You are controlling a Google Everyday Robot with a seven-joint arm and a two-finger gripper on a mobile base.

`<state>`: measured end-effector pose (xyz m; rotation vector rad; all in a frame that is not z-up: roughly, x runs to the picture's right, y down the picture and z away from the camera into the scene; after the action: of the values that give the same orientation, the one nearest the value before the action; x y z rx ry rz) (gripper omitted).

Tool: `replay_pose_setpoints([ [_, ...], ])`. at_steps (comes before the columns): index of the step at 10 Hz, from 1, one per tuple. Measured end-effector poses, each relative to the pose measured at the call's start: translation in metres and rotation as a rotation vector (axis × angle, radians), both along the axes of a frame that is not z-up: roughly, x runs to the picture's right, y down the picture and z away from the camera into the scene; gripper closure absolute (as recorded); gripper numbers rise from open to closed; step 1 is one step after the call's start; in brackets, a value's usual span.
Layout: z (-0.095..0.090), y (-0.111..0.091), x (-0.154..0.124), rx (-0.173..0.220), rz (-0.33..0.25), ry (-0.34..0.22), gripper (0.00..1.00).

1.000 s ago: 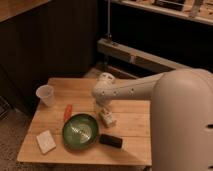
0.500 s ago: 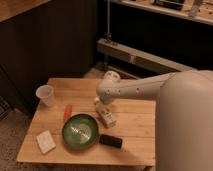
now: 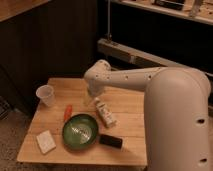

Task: Stand the bottle upright

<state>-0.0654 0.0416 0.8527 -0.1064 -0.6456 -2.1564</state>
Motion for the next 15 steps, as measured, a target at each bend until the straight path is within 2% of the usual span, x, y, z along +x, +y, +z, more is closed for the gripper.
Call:
replay_pose_setpoints([
  [1,0.001,-0.001,-0.008,-0.032,0.001,0.002,0.20],
  [2,0.005,-0.004,-0.014,-0.044,-0.011,0.057,0.20],
  [3,0.008,-0.006,-0.016,-0.036,-0.030,0.110,0.20],
  [4,0.015,-0.011,-0.019,-0.019,-0.066,0.193,0.20],
  [5,0.020,-0.014,-0.017,-0.017,-0.079,0.233,0.20],
  [6,0.023,-0.016,-0.012,-0.024,-0.074,0.254,0.20],
  [7,0.031,-0.018,-0.006,-0.050,-0.067,0.262,0.20],
  [8,0.042,-0.023,-0.002,-0.106,-0.053,0.244,0.20],
  [9,0.047,-0.027,0.004,-0.137,-0.049,0.238,0.20],
  [13,0.053,-0.029,0.015,-0.219,-0.063,0.203,0.20],
  [14,0.056,-0.025,0.024,-0.247,-0.048,0.155,0.20],
  [15,0.063,-0.019,0.032,-0.256,-0.030,0.117,0.20],
])
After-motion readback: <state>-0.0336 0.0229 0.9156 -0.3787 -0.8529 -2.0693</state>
